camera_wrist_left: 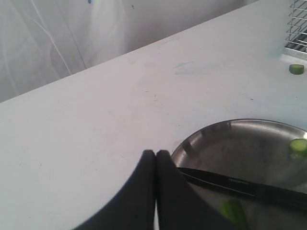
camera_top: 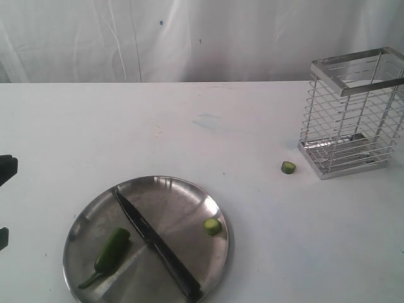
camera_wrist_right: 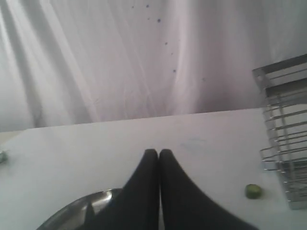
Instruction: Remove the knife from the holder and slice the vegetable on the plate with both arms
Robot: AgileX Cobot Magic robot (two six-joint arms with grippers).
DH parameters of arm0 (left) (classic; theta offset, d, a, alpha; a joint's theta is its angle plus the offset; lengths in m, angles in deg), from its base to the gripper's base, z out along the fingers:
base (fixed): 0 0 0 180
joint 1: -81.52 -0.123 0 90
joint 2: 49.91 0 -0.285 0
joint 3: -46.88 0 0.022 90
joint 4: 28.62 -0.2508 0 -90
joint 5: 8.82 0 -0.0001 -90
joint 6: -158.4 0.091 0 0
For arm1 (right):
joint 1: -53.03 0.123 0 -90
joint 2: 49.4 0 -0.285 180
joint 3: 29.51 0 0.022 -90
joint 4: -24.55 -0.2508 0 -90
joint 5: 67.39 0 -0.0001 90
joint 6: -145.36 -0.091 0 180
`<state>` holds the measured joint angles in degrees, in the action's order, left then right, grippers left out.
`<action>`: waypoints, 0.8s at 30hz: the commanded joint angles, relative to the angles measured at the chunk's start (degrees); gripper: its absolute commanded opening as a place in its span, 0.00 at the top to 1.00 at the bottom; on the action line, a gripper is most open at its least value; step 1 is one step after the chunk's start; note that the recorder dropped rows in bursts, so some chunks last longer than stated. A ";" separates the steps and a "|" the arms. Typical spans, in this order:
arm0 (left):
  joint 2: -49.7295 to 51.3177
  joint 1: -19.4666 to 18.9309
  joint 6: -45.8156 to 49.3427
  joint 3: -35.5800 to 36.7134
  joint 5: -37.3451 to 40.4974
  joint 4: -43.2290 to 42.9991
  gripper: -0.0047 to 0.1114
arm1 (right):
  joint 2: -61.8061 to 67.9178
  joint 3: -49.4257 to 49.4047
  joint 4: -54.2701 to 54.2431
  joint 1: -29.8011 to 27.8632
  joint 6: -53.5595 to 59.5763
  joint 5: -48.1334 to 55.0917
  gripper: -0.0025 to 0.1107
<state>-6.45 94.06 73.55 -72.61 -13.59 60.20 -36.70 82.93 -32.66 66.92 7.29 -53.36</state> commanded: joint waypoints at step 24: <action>-0.29 0.11 -0.31 0.02 -0.18 0.63 0.96 | -4.92 -1.59 52.85 -20.19 -13.10 7.57 0.98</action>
<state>-6.45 94.06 73.55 -72.61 -14.22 60.10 -41.34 82.77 2.80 46.73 3.22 -44.66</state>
